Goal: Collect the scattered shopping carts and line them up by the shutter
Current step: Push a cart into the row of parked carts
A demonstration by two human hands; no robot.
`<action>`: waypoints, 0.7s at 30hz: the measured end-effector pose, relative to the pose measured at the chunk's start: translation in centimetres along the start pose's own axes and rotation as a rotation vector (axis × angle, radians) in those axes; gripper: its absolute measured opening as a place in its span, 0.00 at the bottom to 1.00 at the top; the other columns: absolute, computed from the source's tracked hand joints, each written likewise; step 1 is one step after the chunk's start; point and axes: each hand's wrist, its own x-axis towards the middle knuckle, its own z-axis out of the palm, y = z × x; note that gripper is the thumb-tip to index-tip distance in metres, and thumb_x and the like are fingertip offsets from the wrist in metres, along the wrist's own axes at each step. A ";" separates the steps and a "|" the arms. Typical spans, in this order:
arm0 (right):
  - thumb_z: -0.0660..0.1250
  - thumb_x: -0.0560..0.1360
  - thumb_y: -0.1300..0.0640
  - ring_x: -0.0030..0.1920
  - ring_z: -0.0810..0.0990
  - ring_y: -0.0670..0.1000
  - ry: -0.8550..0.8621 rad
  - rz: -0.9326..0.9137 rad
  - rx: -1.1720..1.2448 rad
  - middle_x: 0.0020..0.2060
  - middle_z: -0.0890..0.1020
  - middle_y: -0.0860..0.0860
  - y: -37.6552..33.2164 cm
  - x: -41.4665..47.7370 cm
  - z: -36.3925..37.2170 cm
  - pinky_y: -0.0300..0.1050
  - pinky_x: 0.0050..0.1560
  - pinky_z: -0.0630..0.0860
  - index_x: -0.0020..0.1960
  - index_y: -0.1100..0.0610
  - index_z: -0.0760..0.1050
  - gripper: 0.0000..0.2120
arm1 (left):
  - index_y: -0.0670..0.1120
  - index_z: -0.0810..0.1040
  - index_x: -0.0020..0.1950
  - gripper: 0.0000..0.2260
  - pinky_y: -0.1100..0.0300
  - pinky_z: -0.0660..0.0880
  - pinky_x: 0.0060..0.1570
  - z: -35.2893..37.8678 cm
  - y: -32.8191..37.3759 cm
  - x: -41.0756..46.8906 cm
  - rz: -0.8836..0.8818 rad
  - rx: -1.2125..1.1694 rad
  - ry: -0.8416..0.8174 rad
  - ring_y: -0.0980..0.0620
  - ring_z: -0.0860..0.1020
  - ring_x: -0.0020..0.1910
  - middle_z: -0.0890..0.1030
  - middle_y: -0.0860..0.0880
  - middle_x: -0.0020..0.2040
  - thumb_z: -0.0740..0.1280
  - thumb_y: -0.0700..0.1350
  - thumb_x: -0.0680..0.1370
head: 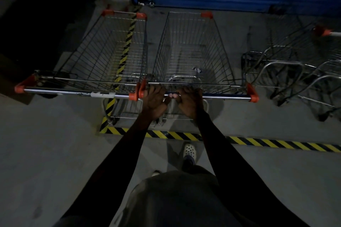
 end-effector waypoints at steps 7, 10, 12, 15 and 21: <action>0.60 0.81 0.44 0.47 0.82 0.57 0.107 -0.035 -0.007 0.44 0.84 0.48 -0.5 -1.4 -0.5 0.53 0.52 0.65 0.47 0.50 0.80 0.15 | 0.44 0.80 0.56 0.20 0.51 0.61 0.57 -0.6 -0.2 -1.0 -0.047 -0.079 -0.145 0.42 0.76 0.58 0.81 0.46 0.56 0.57 0.57 0.80; 0.60 0.81 0.43 0.48 0.82 0.57 0.066 -0.029 0.018 0.45 0.84 0.48 -0.2 -1.6 -0.8 0.54 0.54 0.67 0.48 0.49 0.79 0.13 | 0.43 0.80 0.59 0.24 0.49 0.61 0.59 -0.6 0.3 -1.2 -0.044 -0.078 -0.191 0.41 0.76 0.60 0.81 0.45 0.59 0.55 0.59 0.80; 0.59 0.81 0.44 0.49 0.82 0.57 0.050 -0.036 0.028 0.46 0.83 0.48 -0.2 -1.8 -0.9 0.56 0.54 0.70 0.49 0.49 0.79 0.13 | 0.42 0.80 0.58 0.24 0.49 0.61 0.58 -0.8 0.6 -1.3 -0.059 -0.100 -0.175 0.40 0.76 0.59 0.81 0.43 0.58 0.55 0.59 0.80; 0.58 0.80 0.43 0.50 0.81 0.57 0.052 -0.032 0.015 0.47 0.83 0.49 -0.3 -2.0 -1.3 0.56 0.54 0.70 0.49 0.50 0.79 0.14 | 0.42 0.78 0.59 0.21 0.46 0.65 0.59 -1.6 1.8 -2.2 -0.137 -0.125 -0.053 0.37 0.74 0.58 0.77 0.38 0.58 0.60 0.58 0.81; 0.63 0.75 0.48 0.53 0.81 0.59 -0.005 -0.045 -0.017 0.50 0.83 0.52 0.0 -2.3 -1.1 0.65 0.58 0.73 0.53 0.52 0.80 0.13 | 0.40 0.77 0.51 0.09 0.45 0.72 0.55 -1.5 4.4 -6.2 -0.651 -0.682 0.262 0.45 0.76 0.51 0.78 0.40 0.51 0.64 0.46 0.80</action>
